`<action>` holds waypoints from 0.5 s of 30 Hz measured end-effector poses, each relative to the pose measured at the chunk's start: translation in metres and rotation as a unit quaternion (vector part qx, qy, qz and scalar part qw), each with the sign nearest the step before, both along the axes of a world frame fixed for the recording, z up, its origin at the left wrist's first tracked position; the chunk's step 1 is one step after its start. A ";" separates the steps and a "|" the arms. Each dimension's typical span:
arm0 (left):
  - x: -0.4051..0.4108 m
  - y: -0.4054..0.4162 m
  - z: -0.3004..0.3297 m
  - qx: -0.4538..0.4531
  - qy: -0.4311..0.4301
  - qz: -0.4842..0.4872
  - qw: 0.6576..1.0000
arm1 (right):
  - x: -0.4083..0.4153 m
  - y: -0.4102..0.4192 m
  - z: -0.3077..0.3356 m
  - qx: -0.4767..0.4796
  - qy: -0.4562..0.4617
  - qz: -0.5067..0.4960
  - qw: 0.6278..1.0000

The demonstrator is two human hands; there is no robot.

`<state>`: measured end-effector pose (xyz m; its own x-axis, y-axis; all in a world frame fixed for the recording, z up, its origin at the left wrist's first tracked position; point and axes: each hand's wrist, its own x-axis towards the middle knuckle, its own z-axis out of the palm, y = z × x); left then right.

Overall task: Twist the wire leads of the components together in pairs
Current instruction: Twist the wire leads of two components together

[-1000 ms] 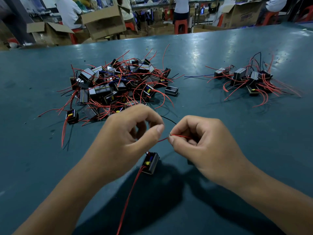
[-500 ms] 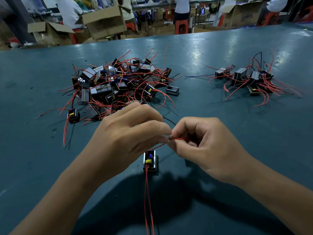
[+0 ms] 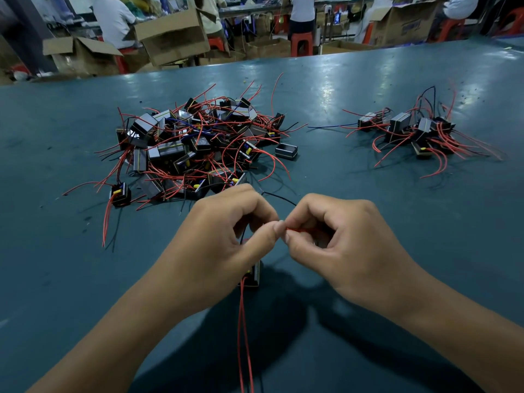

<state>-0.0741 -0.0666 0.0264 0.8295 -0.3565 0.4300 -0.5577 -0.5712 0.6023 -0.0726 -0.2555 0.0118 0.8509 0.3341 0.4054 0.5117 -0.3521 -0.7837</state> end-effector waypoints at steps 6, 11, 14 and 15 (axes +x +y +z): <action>-0.011 -0.020 -0.011 -0.049 0.076 0.149 0.985 | 0.005 0.003 -0.005 -0.009 0.038 -0.020 0.999; -0.011 -0.016 -0.002 -0.069 0.125 0.137 0.980 | 0.002 0.007 -0.006 -0.015 0.006 -0.025 1.000; -0.010 -0.014 0.001 -0.172 0.232 0.124 0.949 | 0.000 0.009 -0.006 -0.039 -0.046 -0.038 0.997; -0.009 -0.013 0.001 -0.196 0.266 0.117 0.936 | -0.001 0.009 -0.005 -0.049 -0.063 -0.041 0.996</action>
